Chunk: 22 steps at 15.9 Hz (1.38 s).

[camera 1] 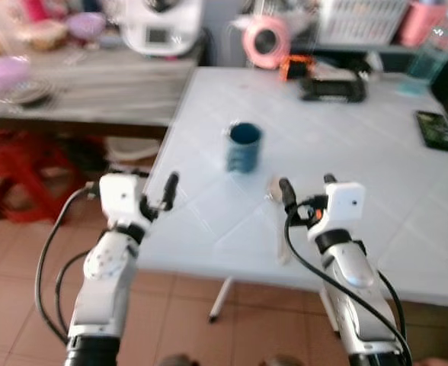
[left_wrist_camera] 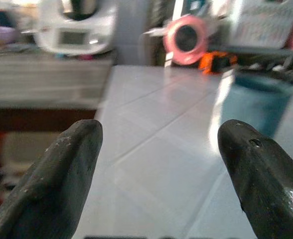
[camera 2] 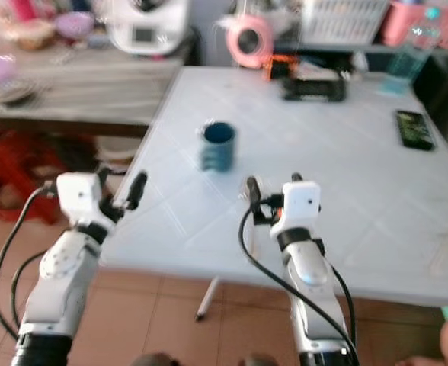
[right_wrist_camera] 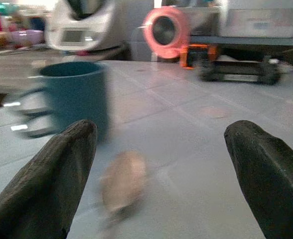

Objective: Setting the table

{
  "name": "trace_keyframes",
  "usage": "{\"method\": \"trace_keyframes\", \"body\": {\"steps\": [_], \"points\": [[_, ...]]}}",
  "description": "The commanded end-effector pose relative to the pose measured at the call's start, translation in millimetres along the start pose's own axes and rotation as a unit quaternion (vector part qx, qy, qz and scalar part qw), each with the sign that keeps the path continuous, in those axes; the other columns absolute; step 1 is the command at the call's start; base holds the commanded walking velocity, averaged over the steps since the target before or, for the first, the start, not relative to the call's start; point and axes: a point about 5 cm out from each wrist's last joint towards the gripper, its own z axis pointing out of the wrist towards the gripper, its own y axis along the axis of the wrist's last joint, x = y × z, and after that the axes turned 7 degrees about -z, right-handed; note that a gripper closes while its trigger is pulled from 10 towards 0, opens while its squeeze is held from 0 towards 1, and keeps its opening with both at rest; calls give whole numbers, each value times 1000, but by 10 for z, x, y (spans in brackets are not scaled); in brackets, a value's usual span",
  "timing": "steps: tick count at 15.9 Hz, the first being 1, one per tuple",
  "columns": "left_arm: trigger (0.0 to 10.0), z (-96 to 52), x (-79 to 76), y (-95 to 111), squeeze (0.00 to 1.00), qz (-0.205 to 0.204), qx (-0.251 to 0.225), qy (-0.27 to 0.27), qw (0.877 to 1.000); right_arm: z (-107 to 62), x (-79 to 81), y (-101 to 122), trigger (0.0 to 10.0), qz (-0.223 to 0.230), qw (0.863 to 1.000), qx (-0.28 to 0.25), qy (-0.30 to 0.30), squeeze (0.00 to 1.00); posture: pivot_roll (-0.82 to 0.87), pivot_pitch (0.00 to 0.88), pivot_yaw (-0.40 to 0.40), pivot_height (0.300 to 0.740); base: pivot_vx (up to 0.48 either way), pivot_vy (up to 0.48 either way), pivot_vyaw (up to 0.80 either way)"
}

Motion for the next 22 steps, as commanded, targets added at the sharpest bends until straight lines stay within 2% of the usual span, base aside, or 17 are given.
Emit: {"method": "trace_keyframes", "body": {"steps": [1,8,11,12,13,14,16,19,20,22], "points": [[10000,22,-42,13,0,4,0,-1,1000,9,-60,-25,10000,-2,1000,10,-10,0,-12,0,38,740,0,0,0],[10000,-44,15,-34,0,17,25,-26,999,35,29,-108,10000,0,999,46,3,0,-7,0,46,740,0,0,0],[10000,-84,5,-47,0,19,42,-55,997,37,134,-143,10000,43,996,77,3,0,1,8,43,740,0,0,0],[10000,-89,7,-45,0,19,44,-58,997,29,142,-148,10000,45,996,83,0,0,4,9,41,740,0,0,0],[10000,-99,24,-35,0,20,46,-61,997,-17,183,-172,10000,65,992,104,-2,0,5,13,40,740,0,0,0],[10000,-104,30,-36,0,20,48,-63,997,-59,183,-194,10000,65,991,117,-4,0,5,13,40,740,0,0,0],[10000,-101,25,-46,0,17,53,-67,996,-63,212,-240,10000,71,987,144,13,0,0,11,43,740,0,0,0],[10000,-77,-35,-33,0,17,52,-82,995,-18,358,-307,10000,81,975,192,73,0,7,7,42,740,0,0,0],[10000,-77,-35,-33,0,17,52,-82,995,-18,358,-307,10000,81,975,192,73,0,7,7,42,740,0,0,0],[10000,-91,-15,-37,0,18,58,-82,995,-31,470,-252,10000,95,965,217,112,0,10,3,38,740,0,0,0]]}}
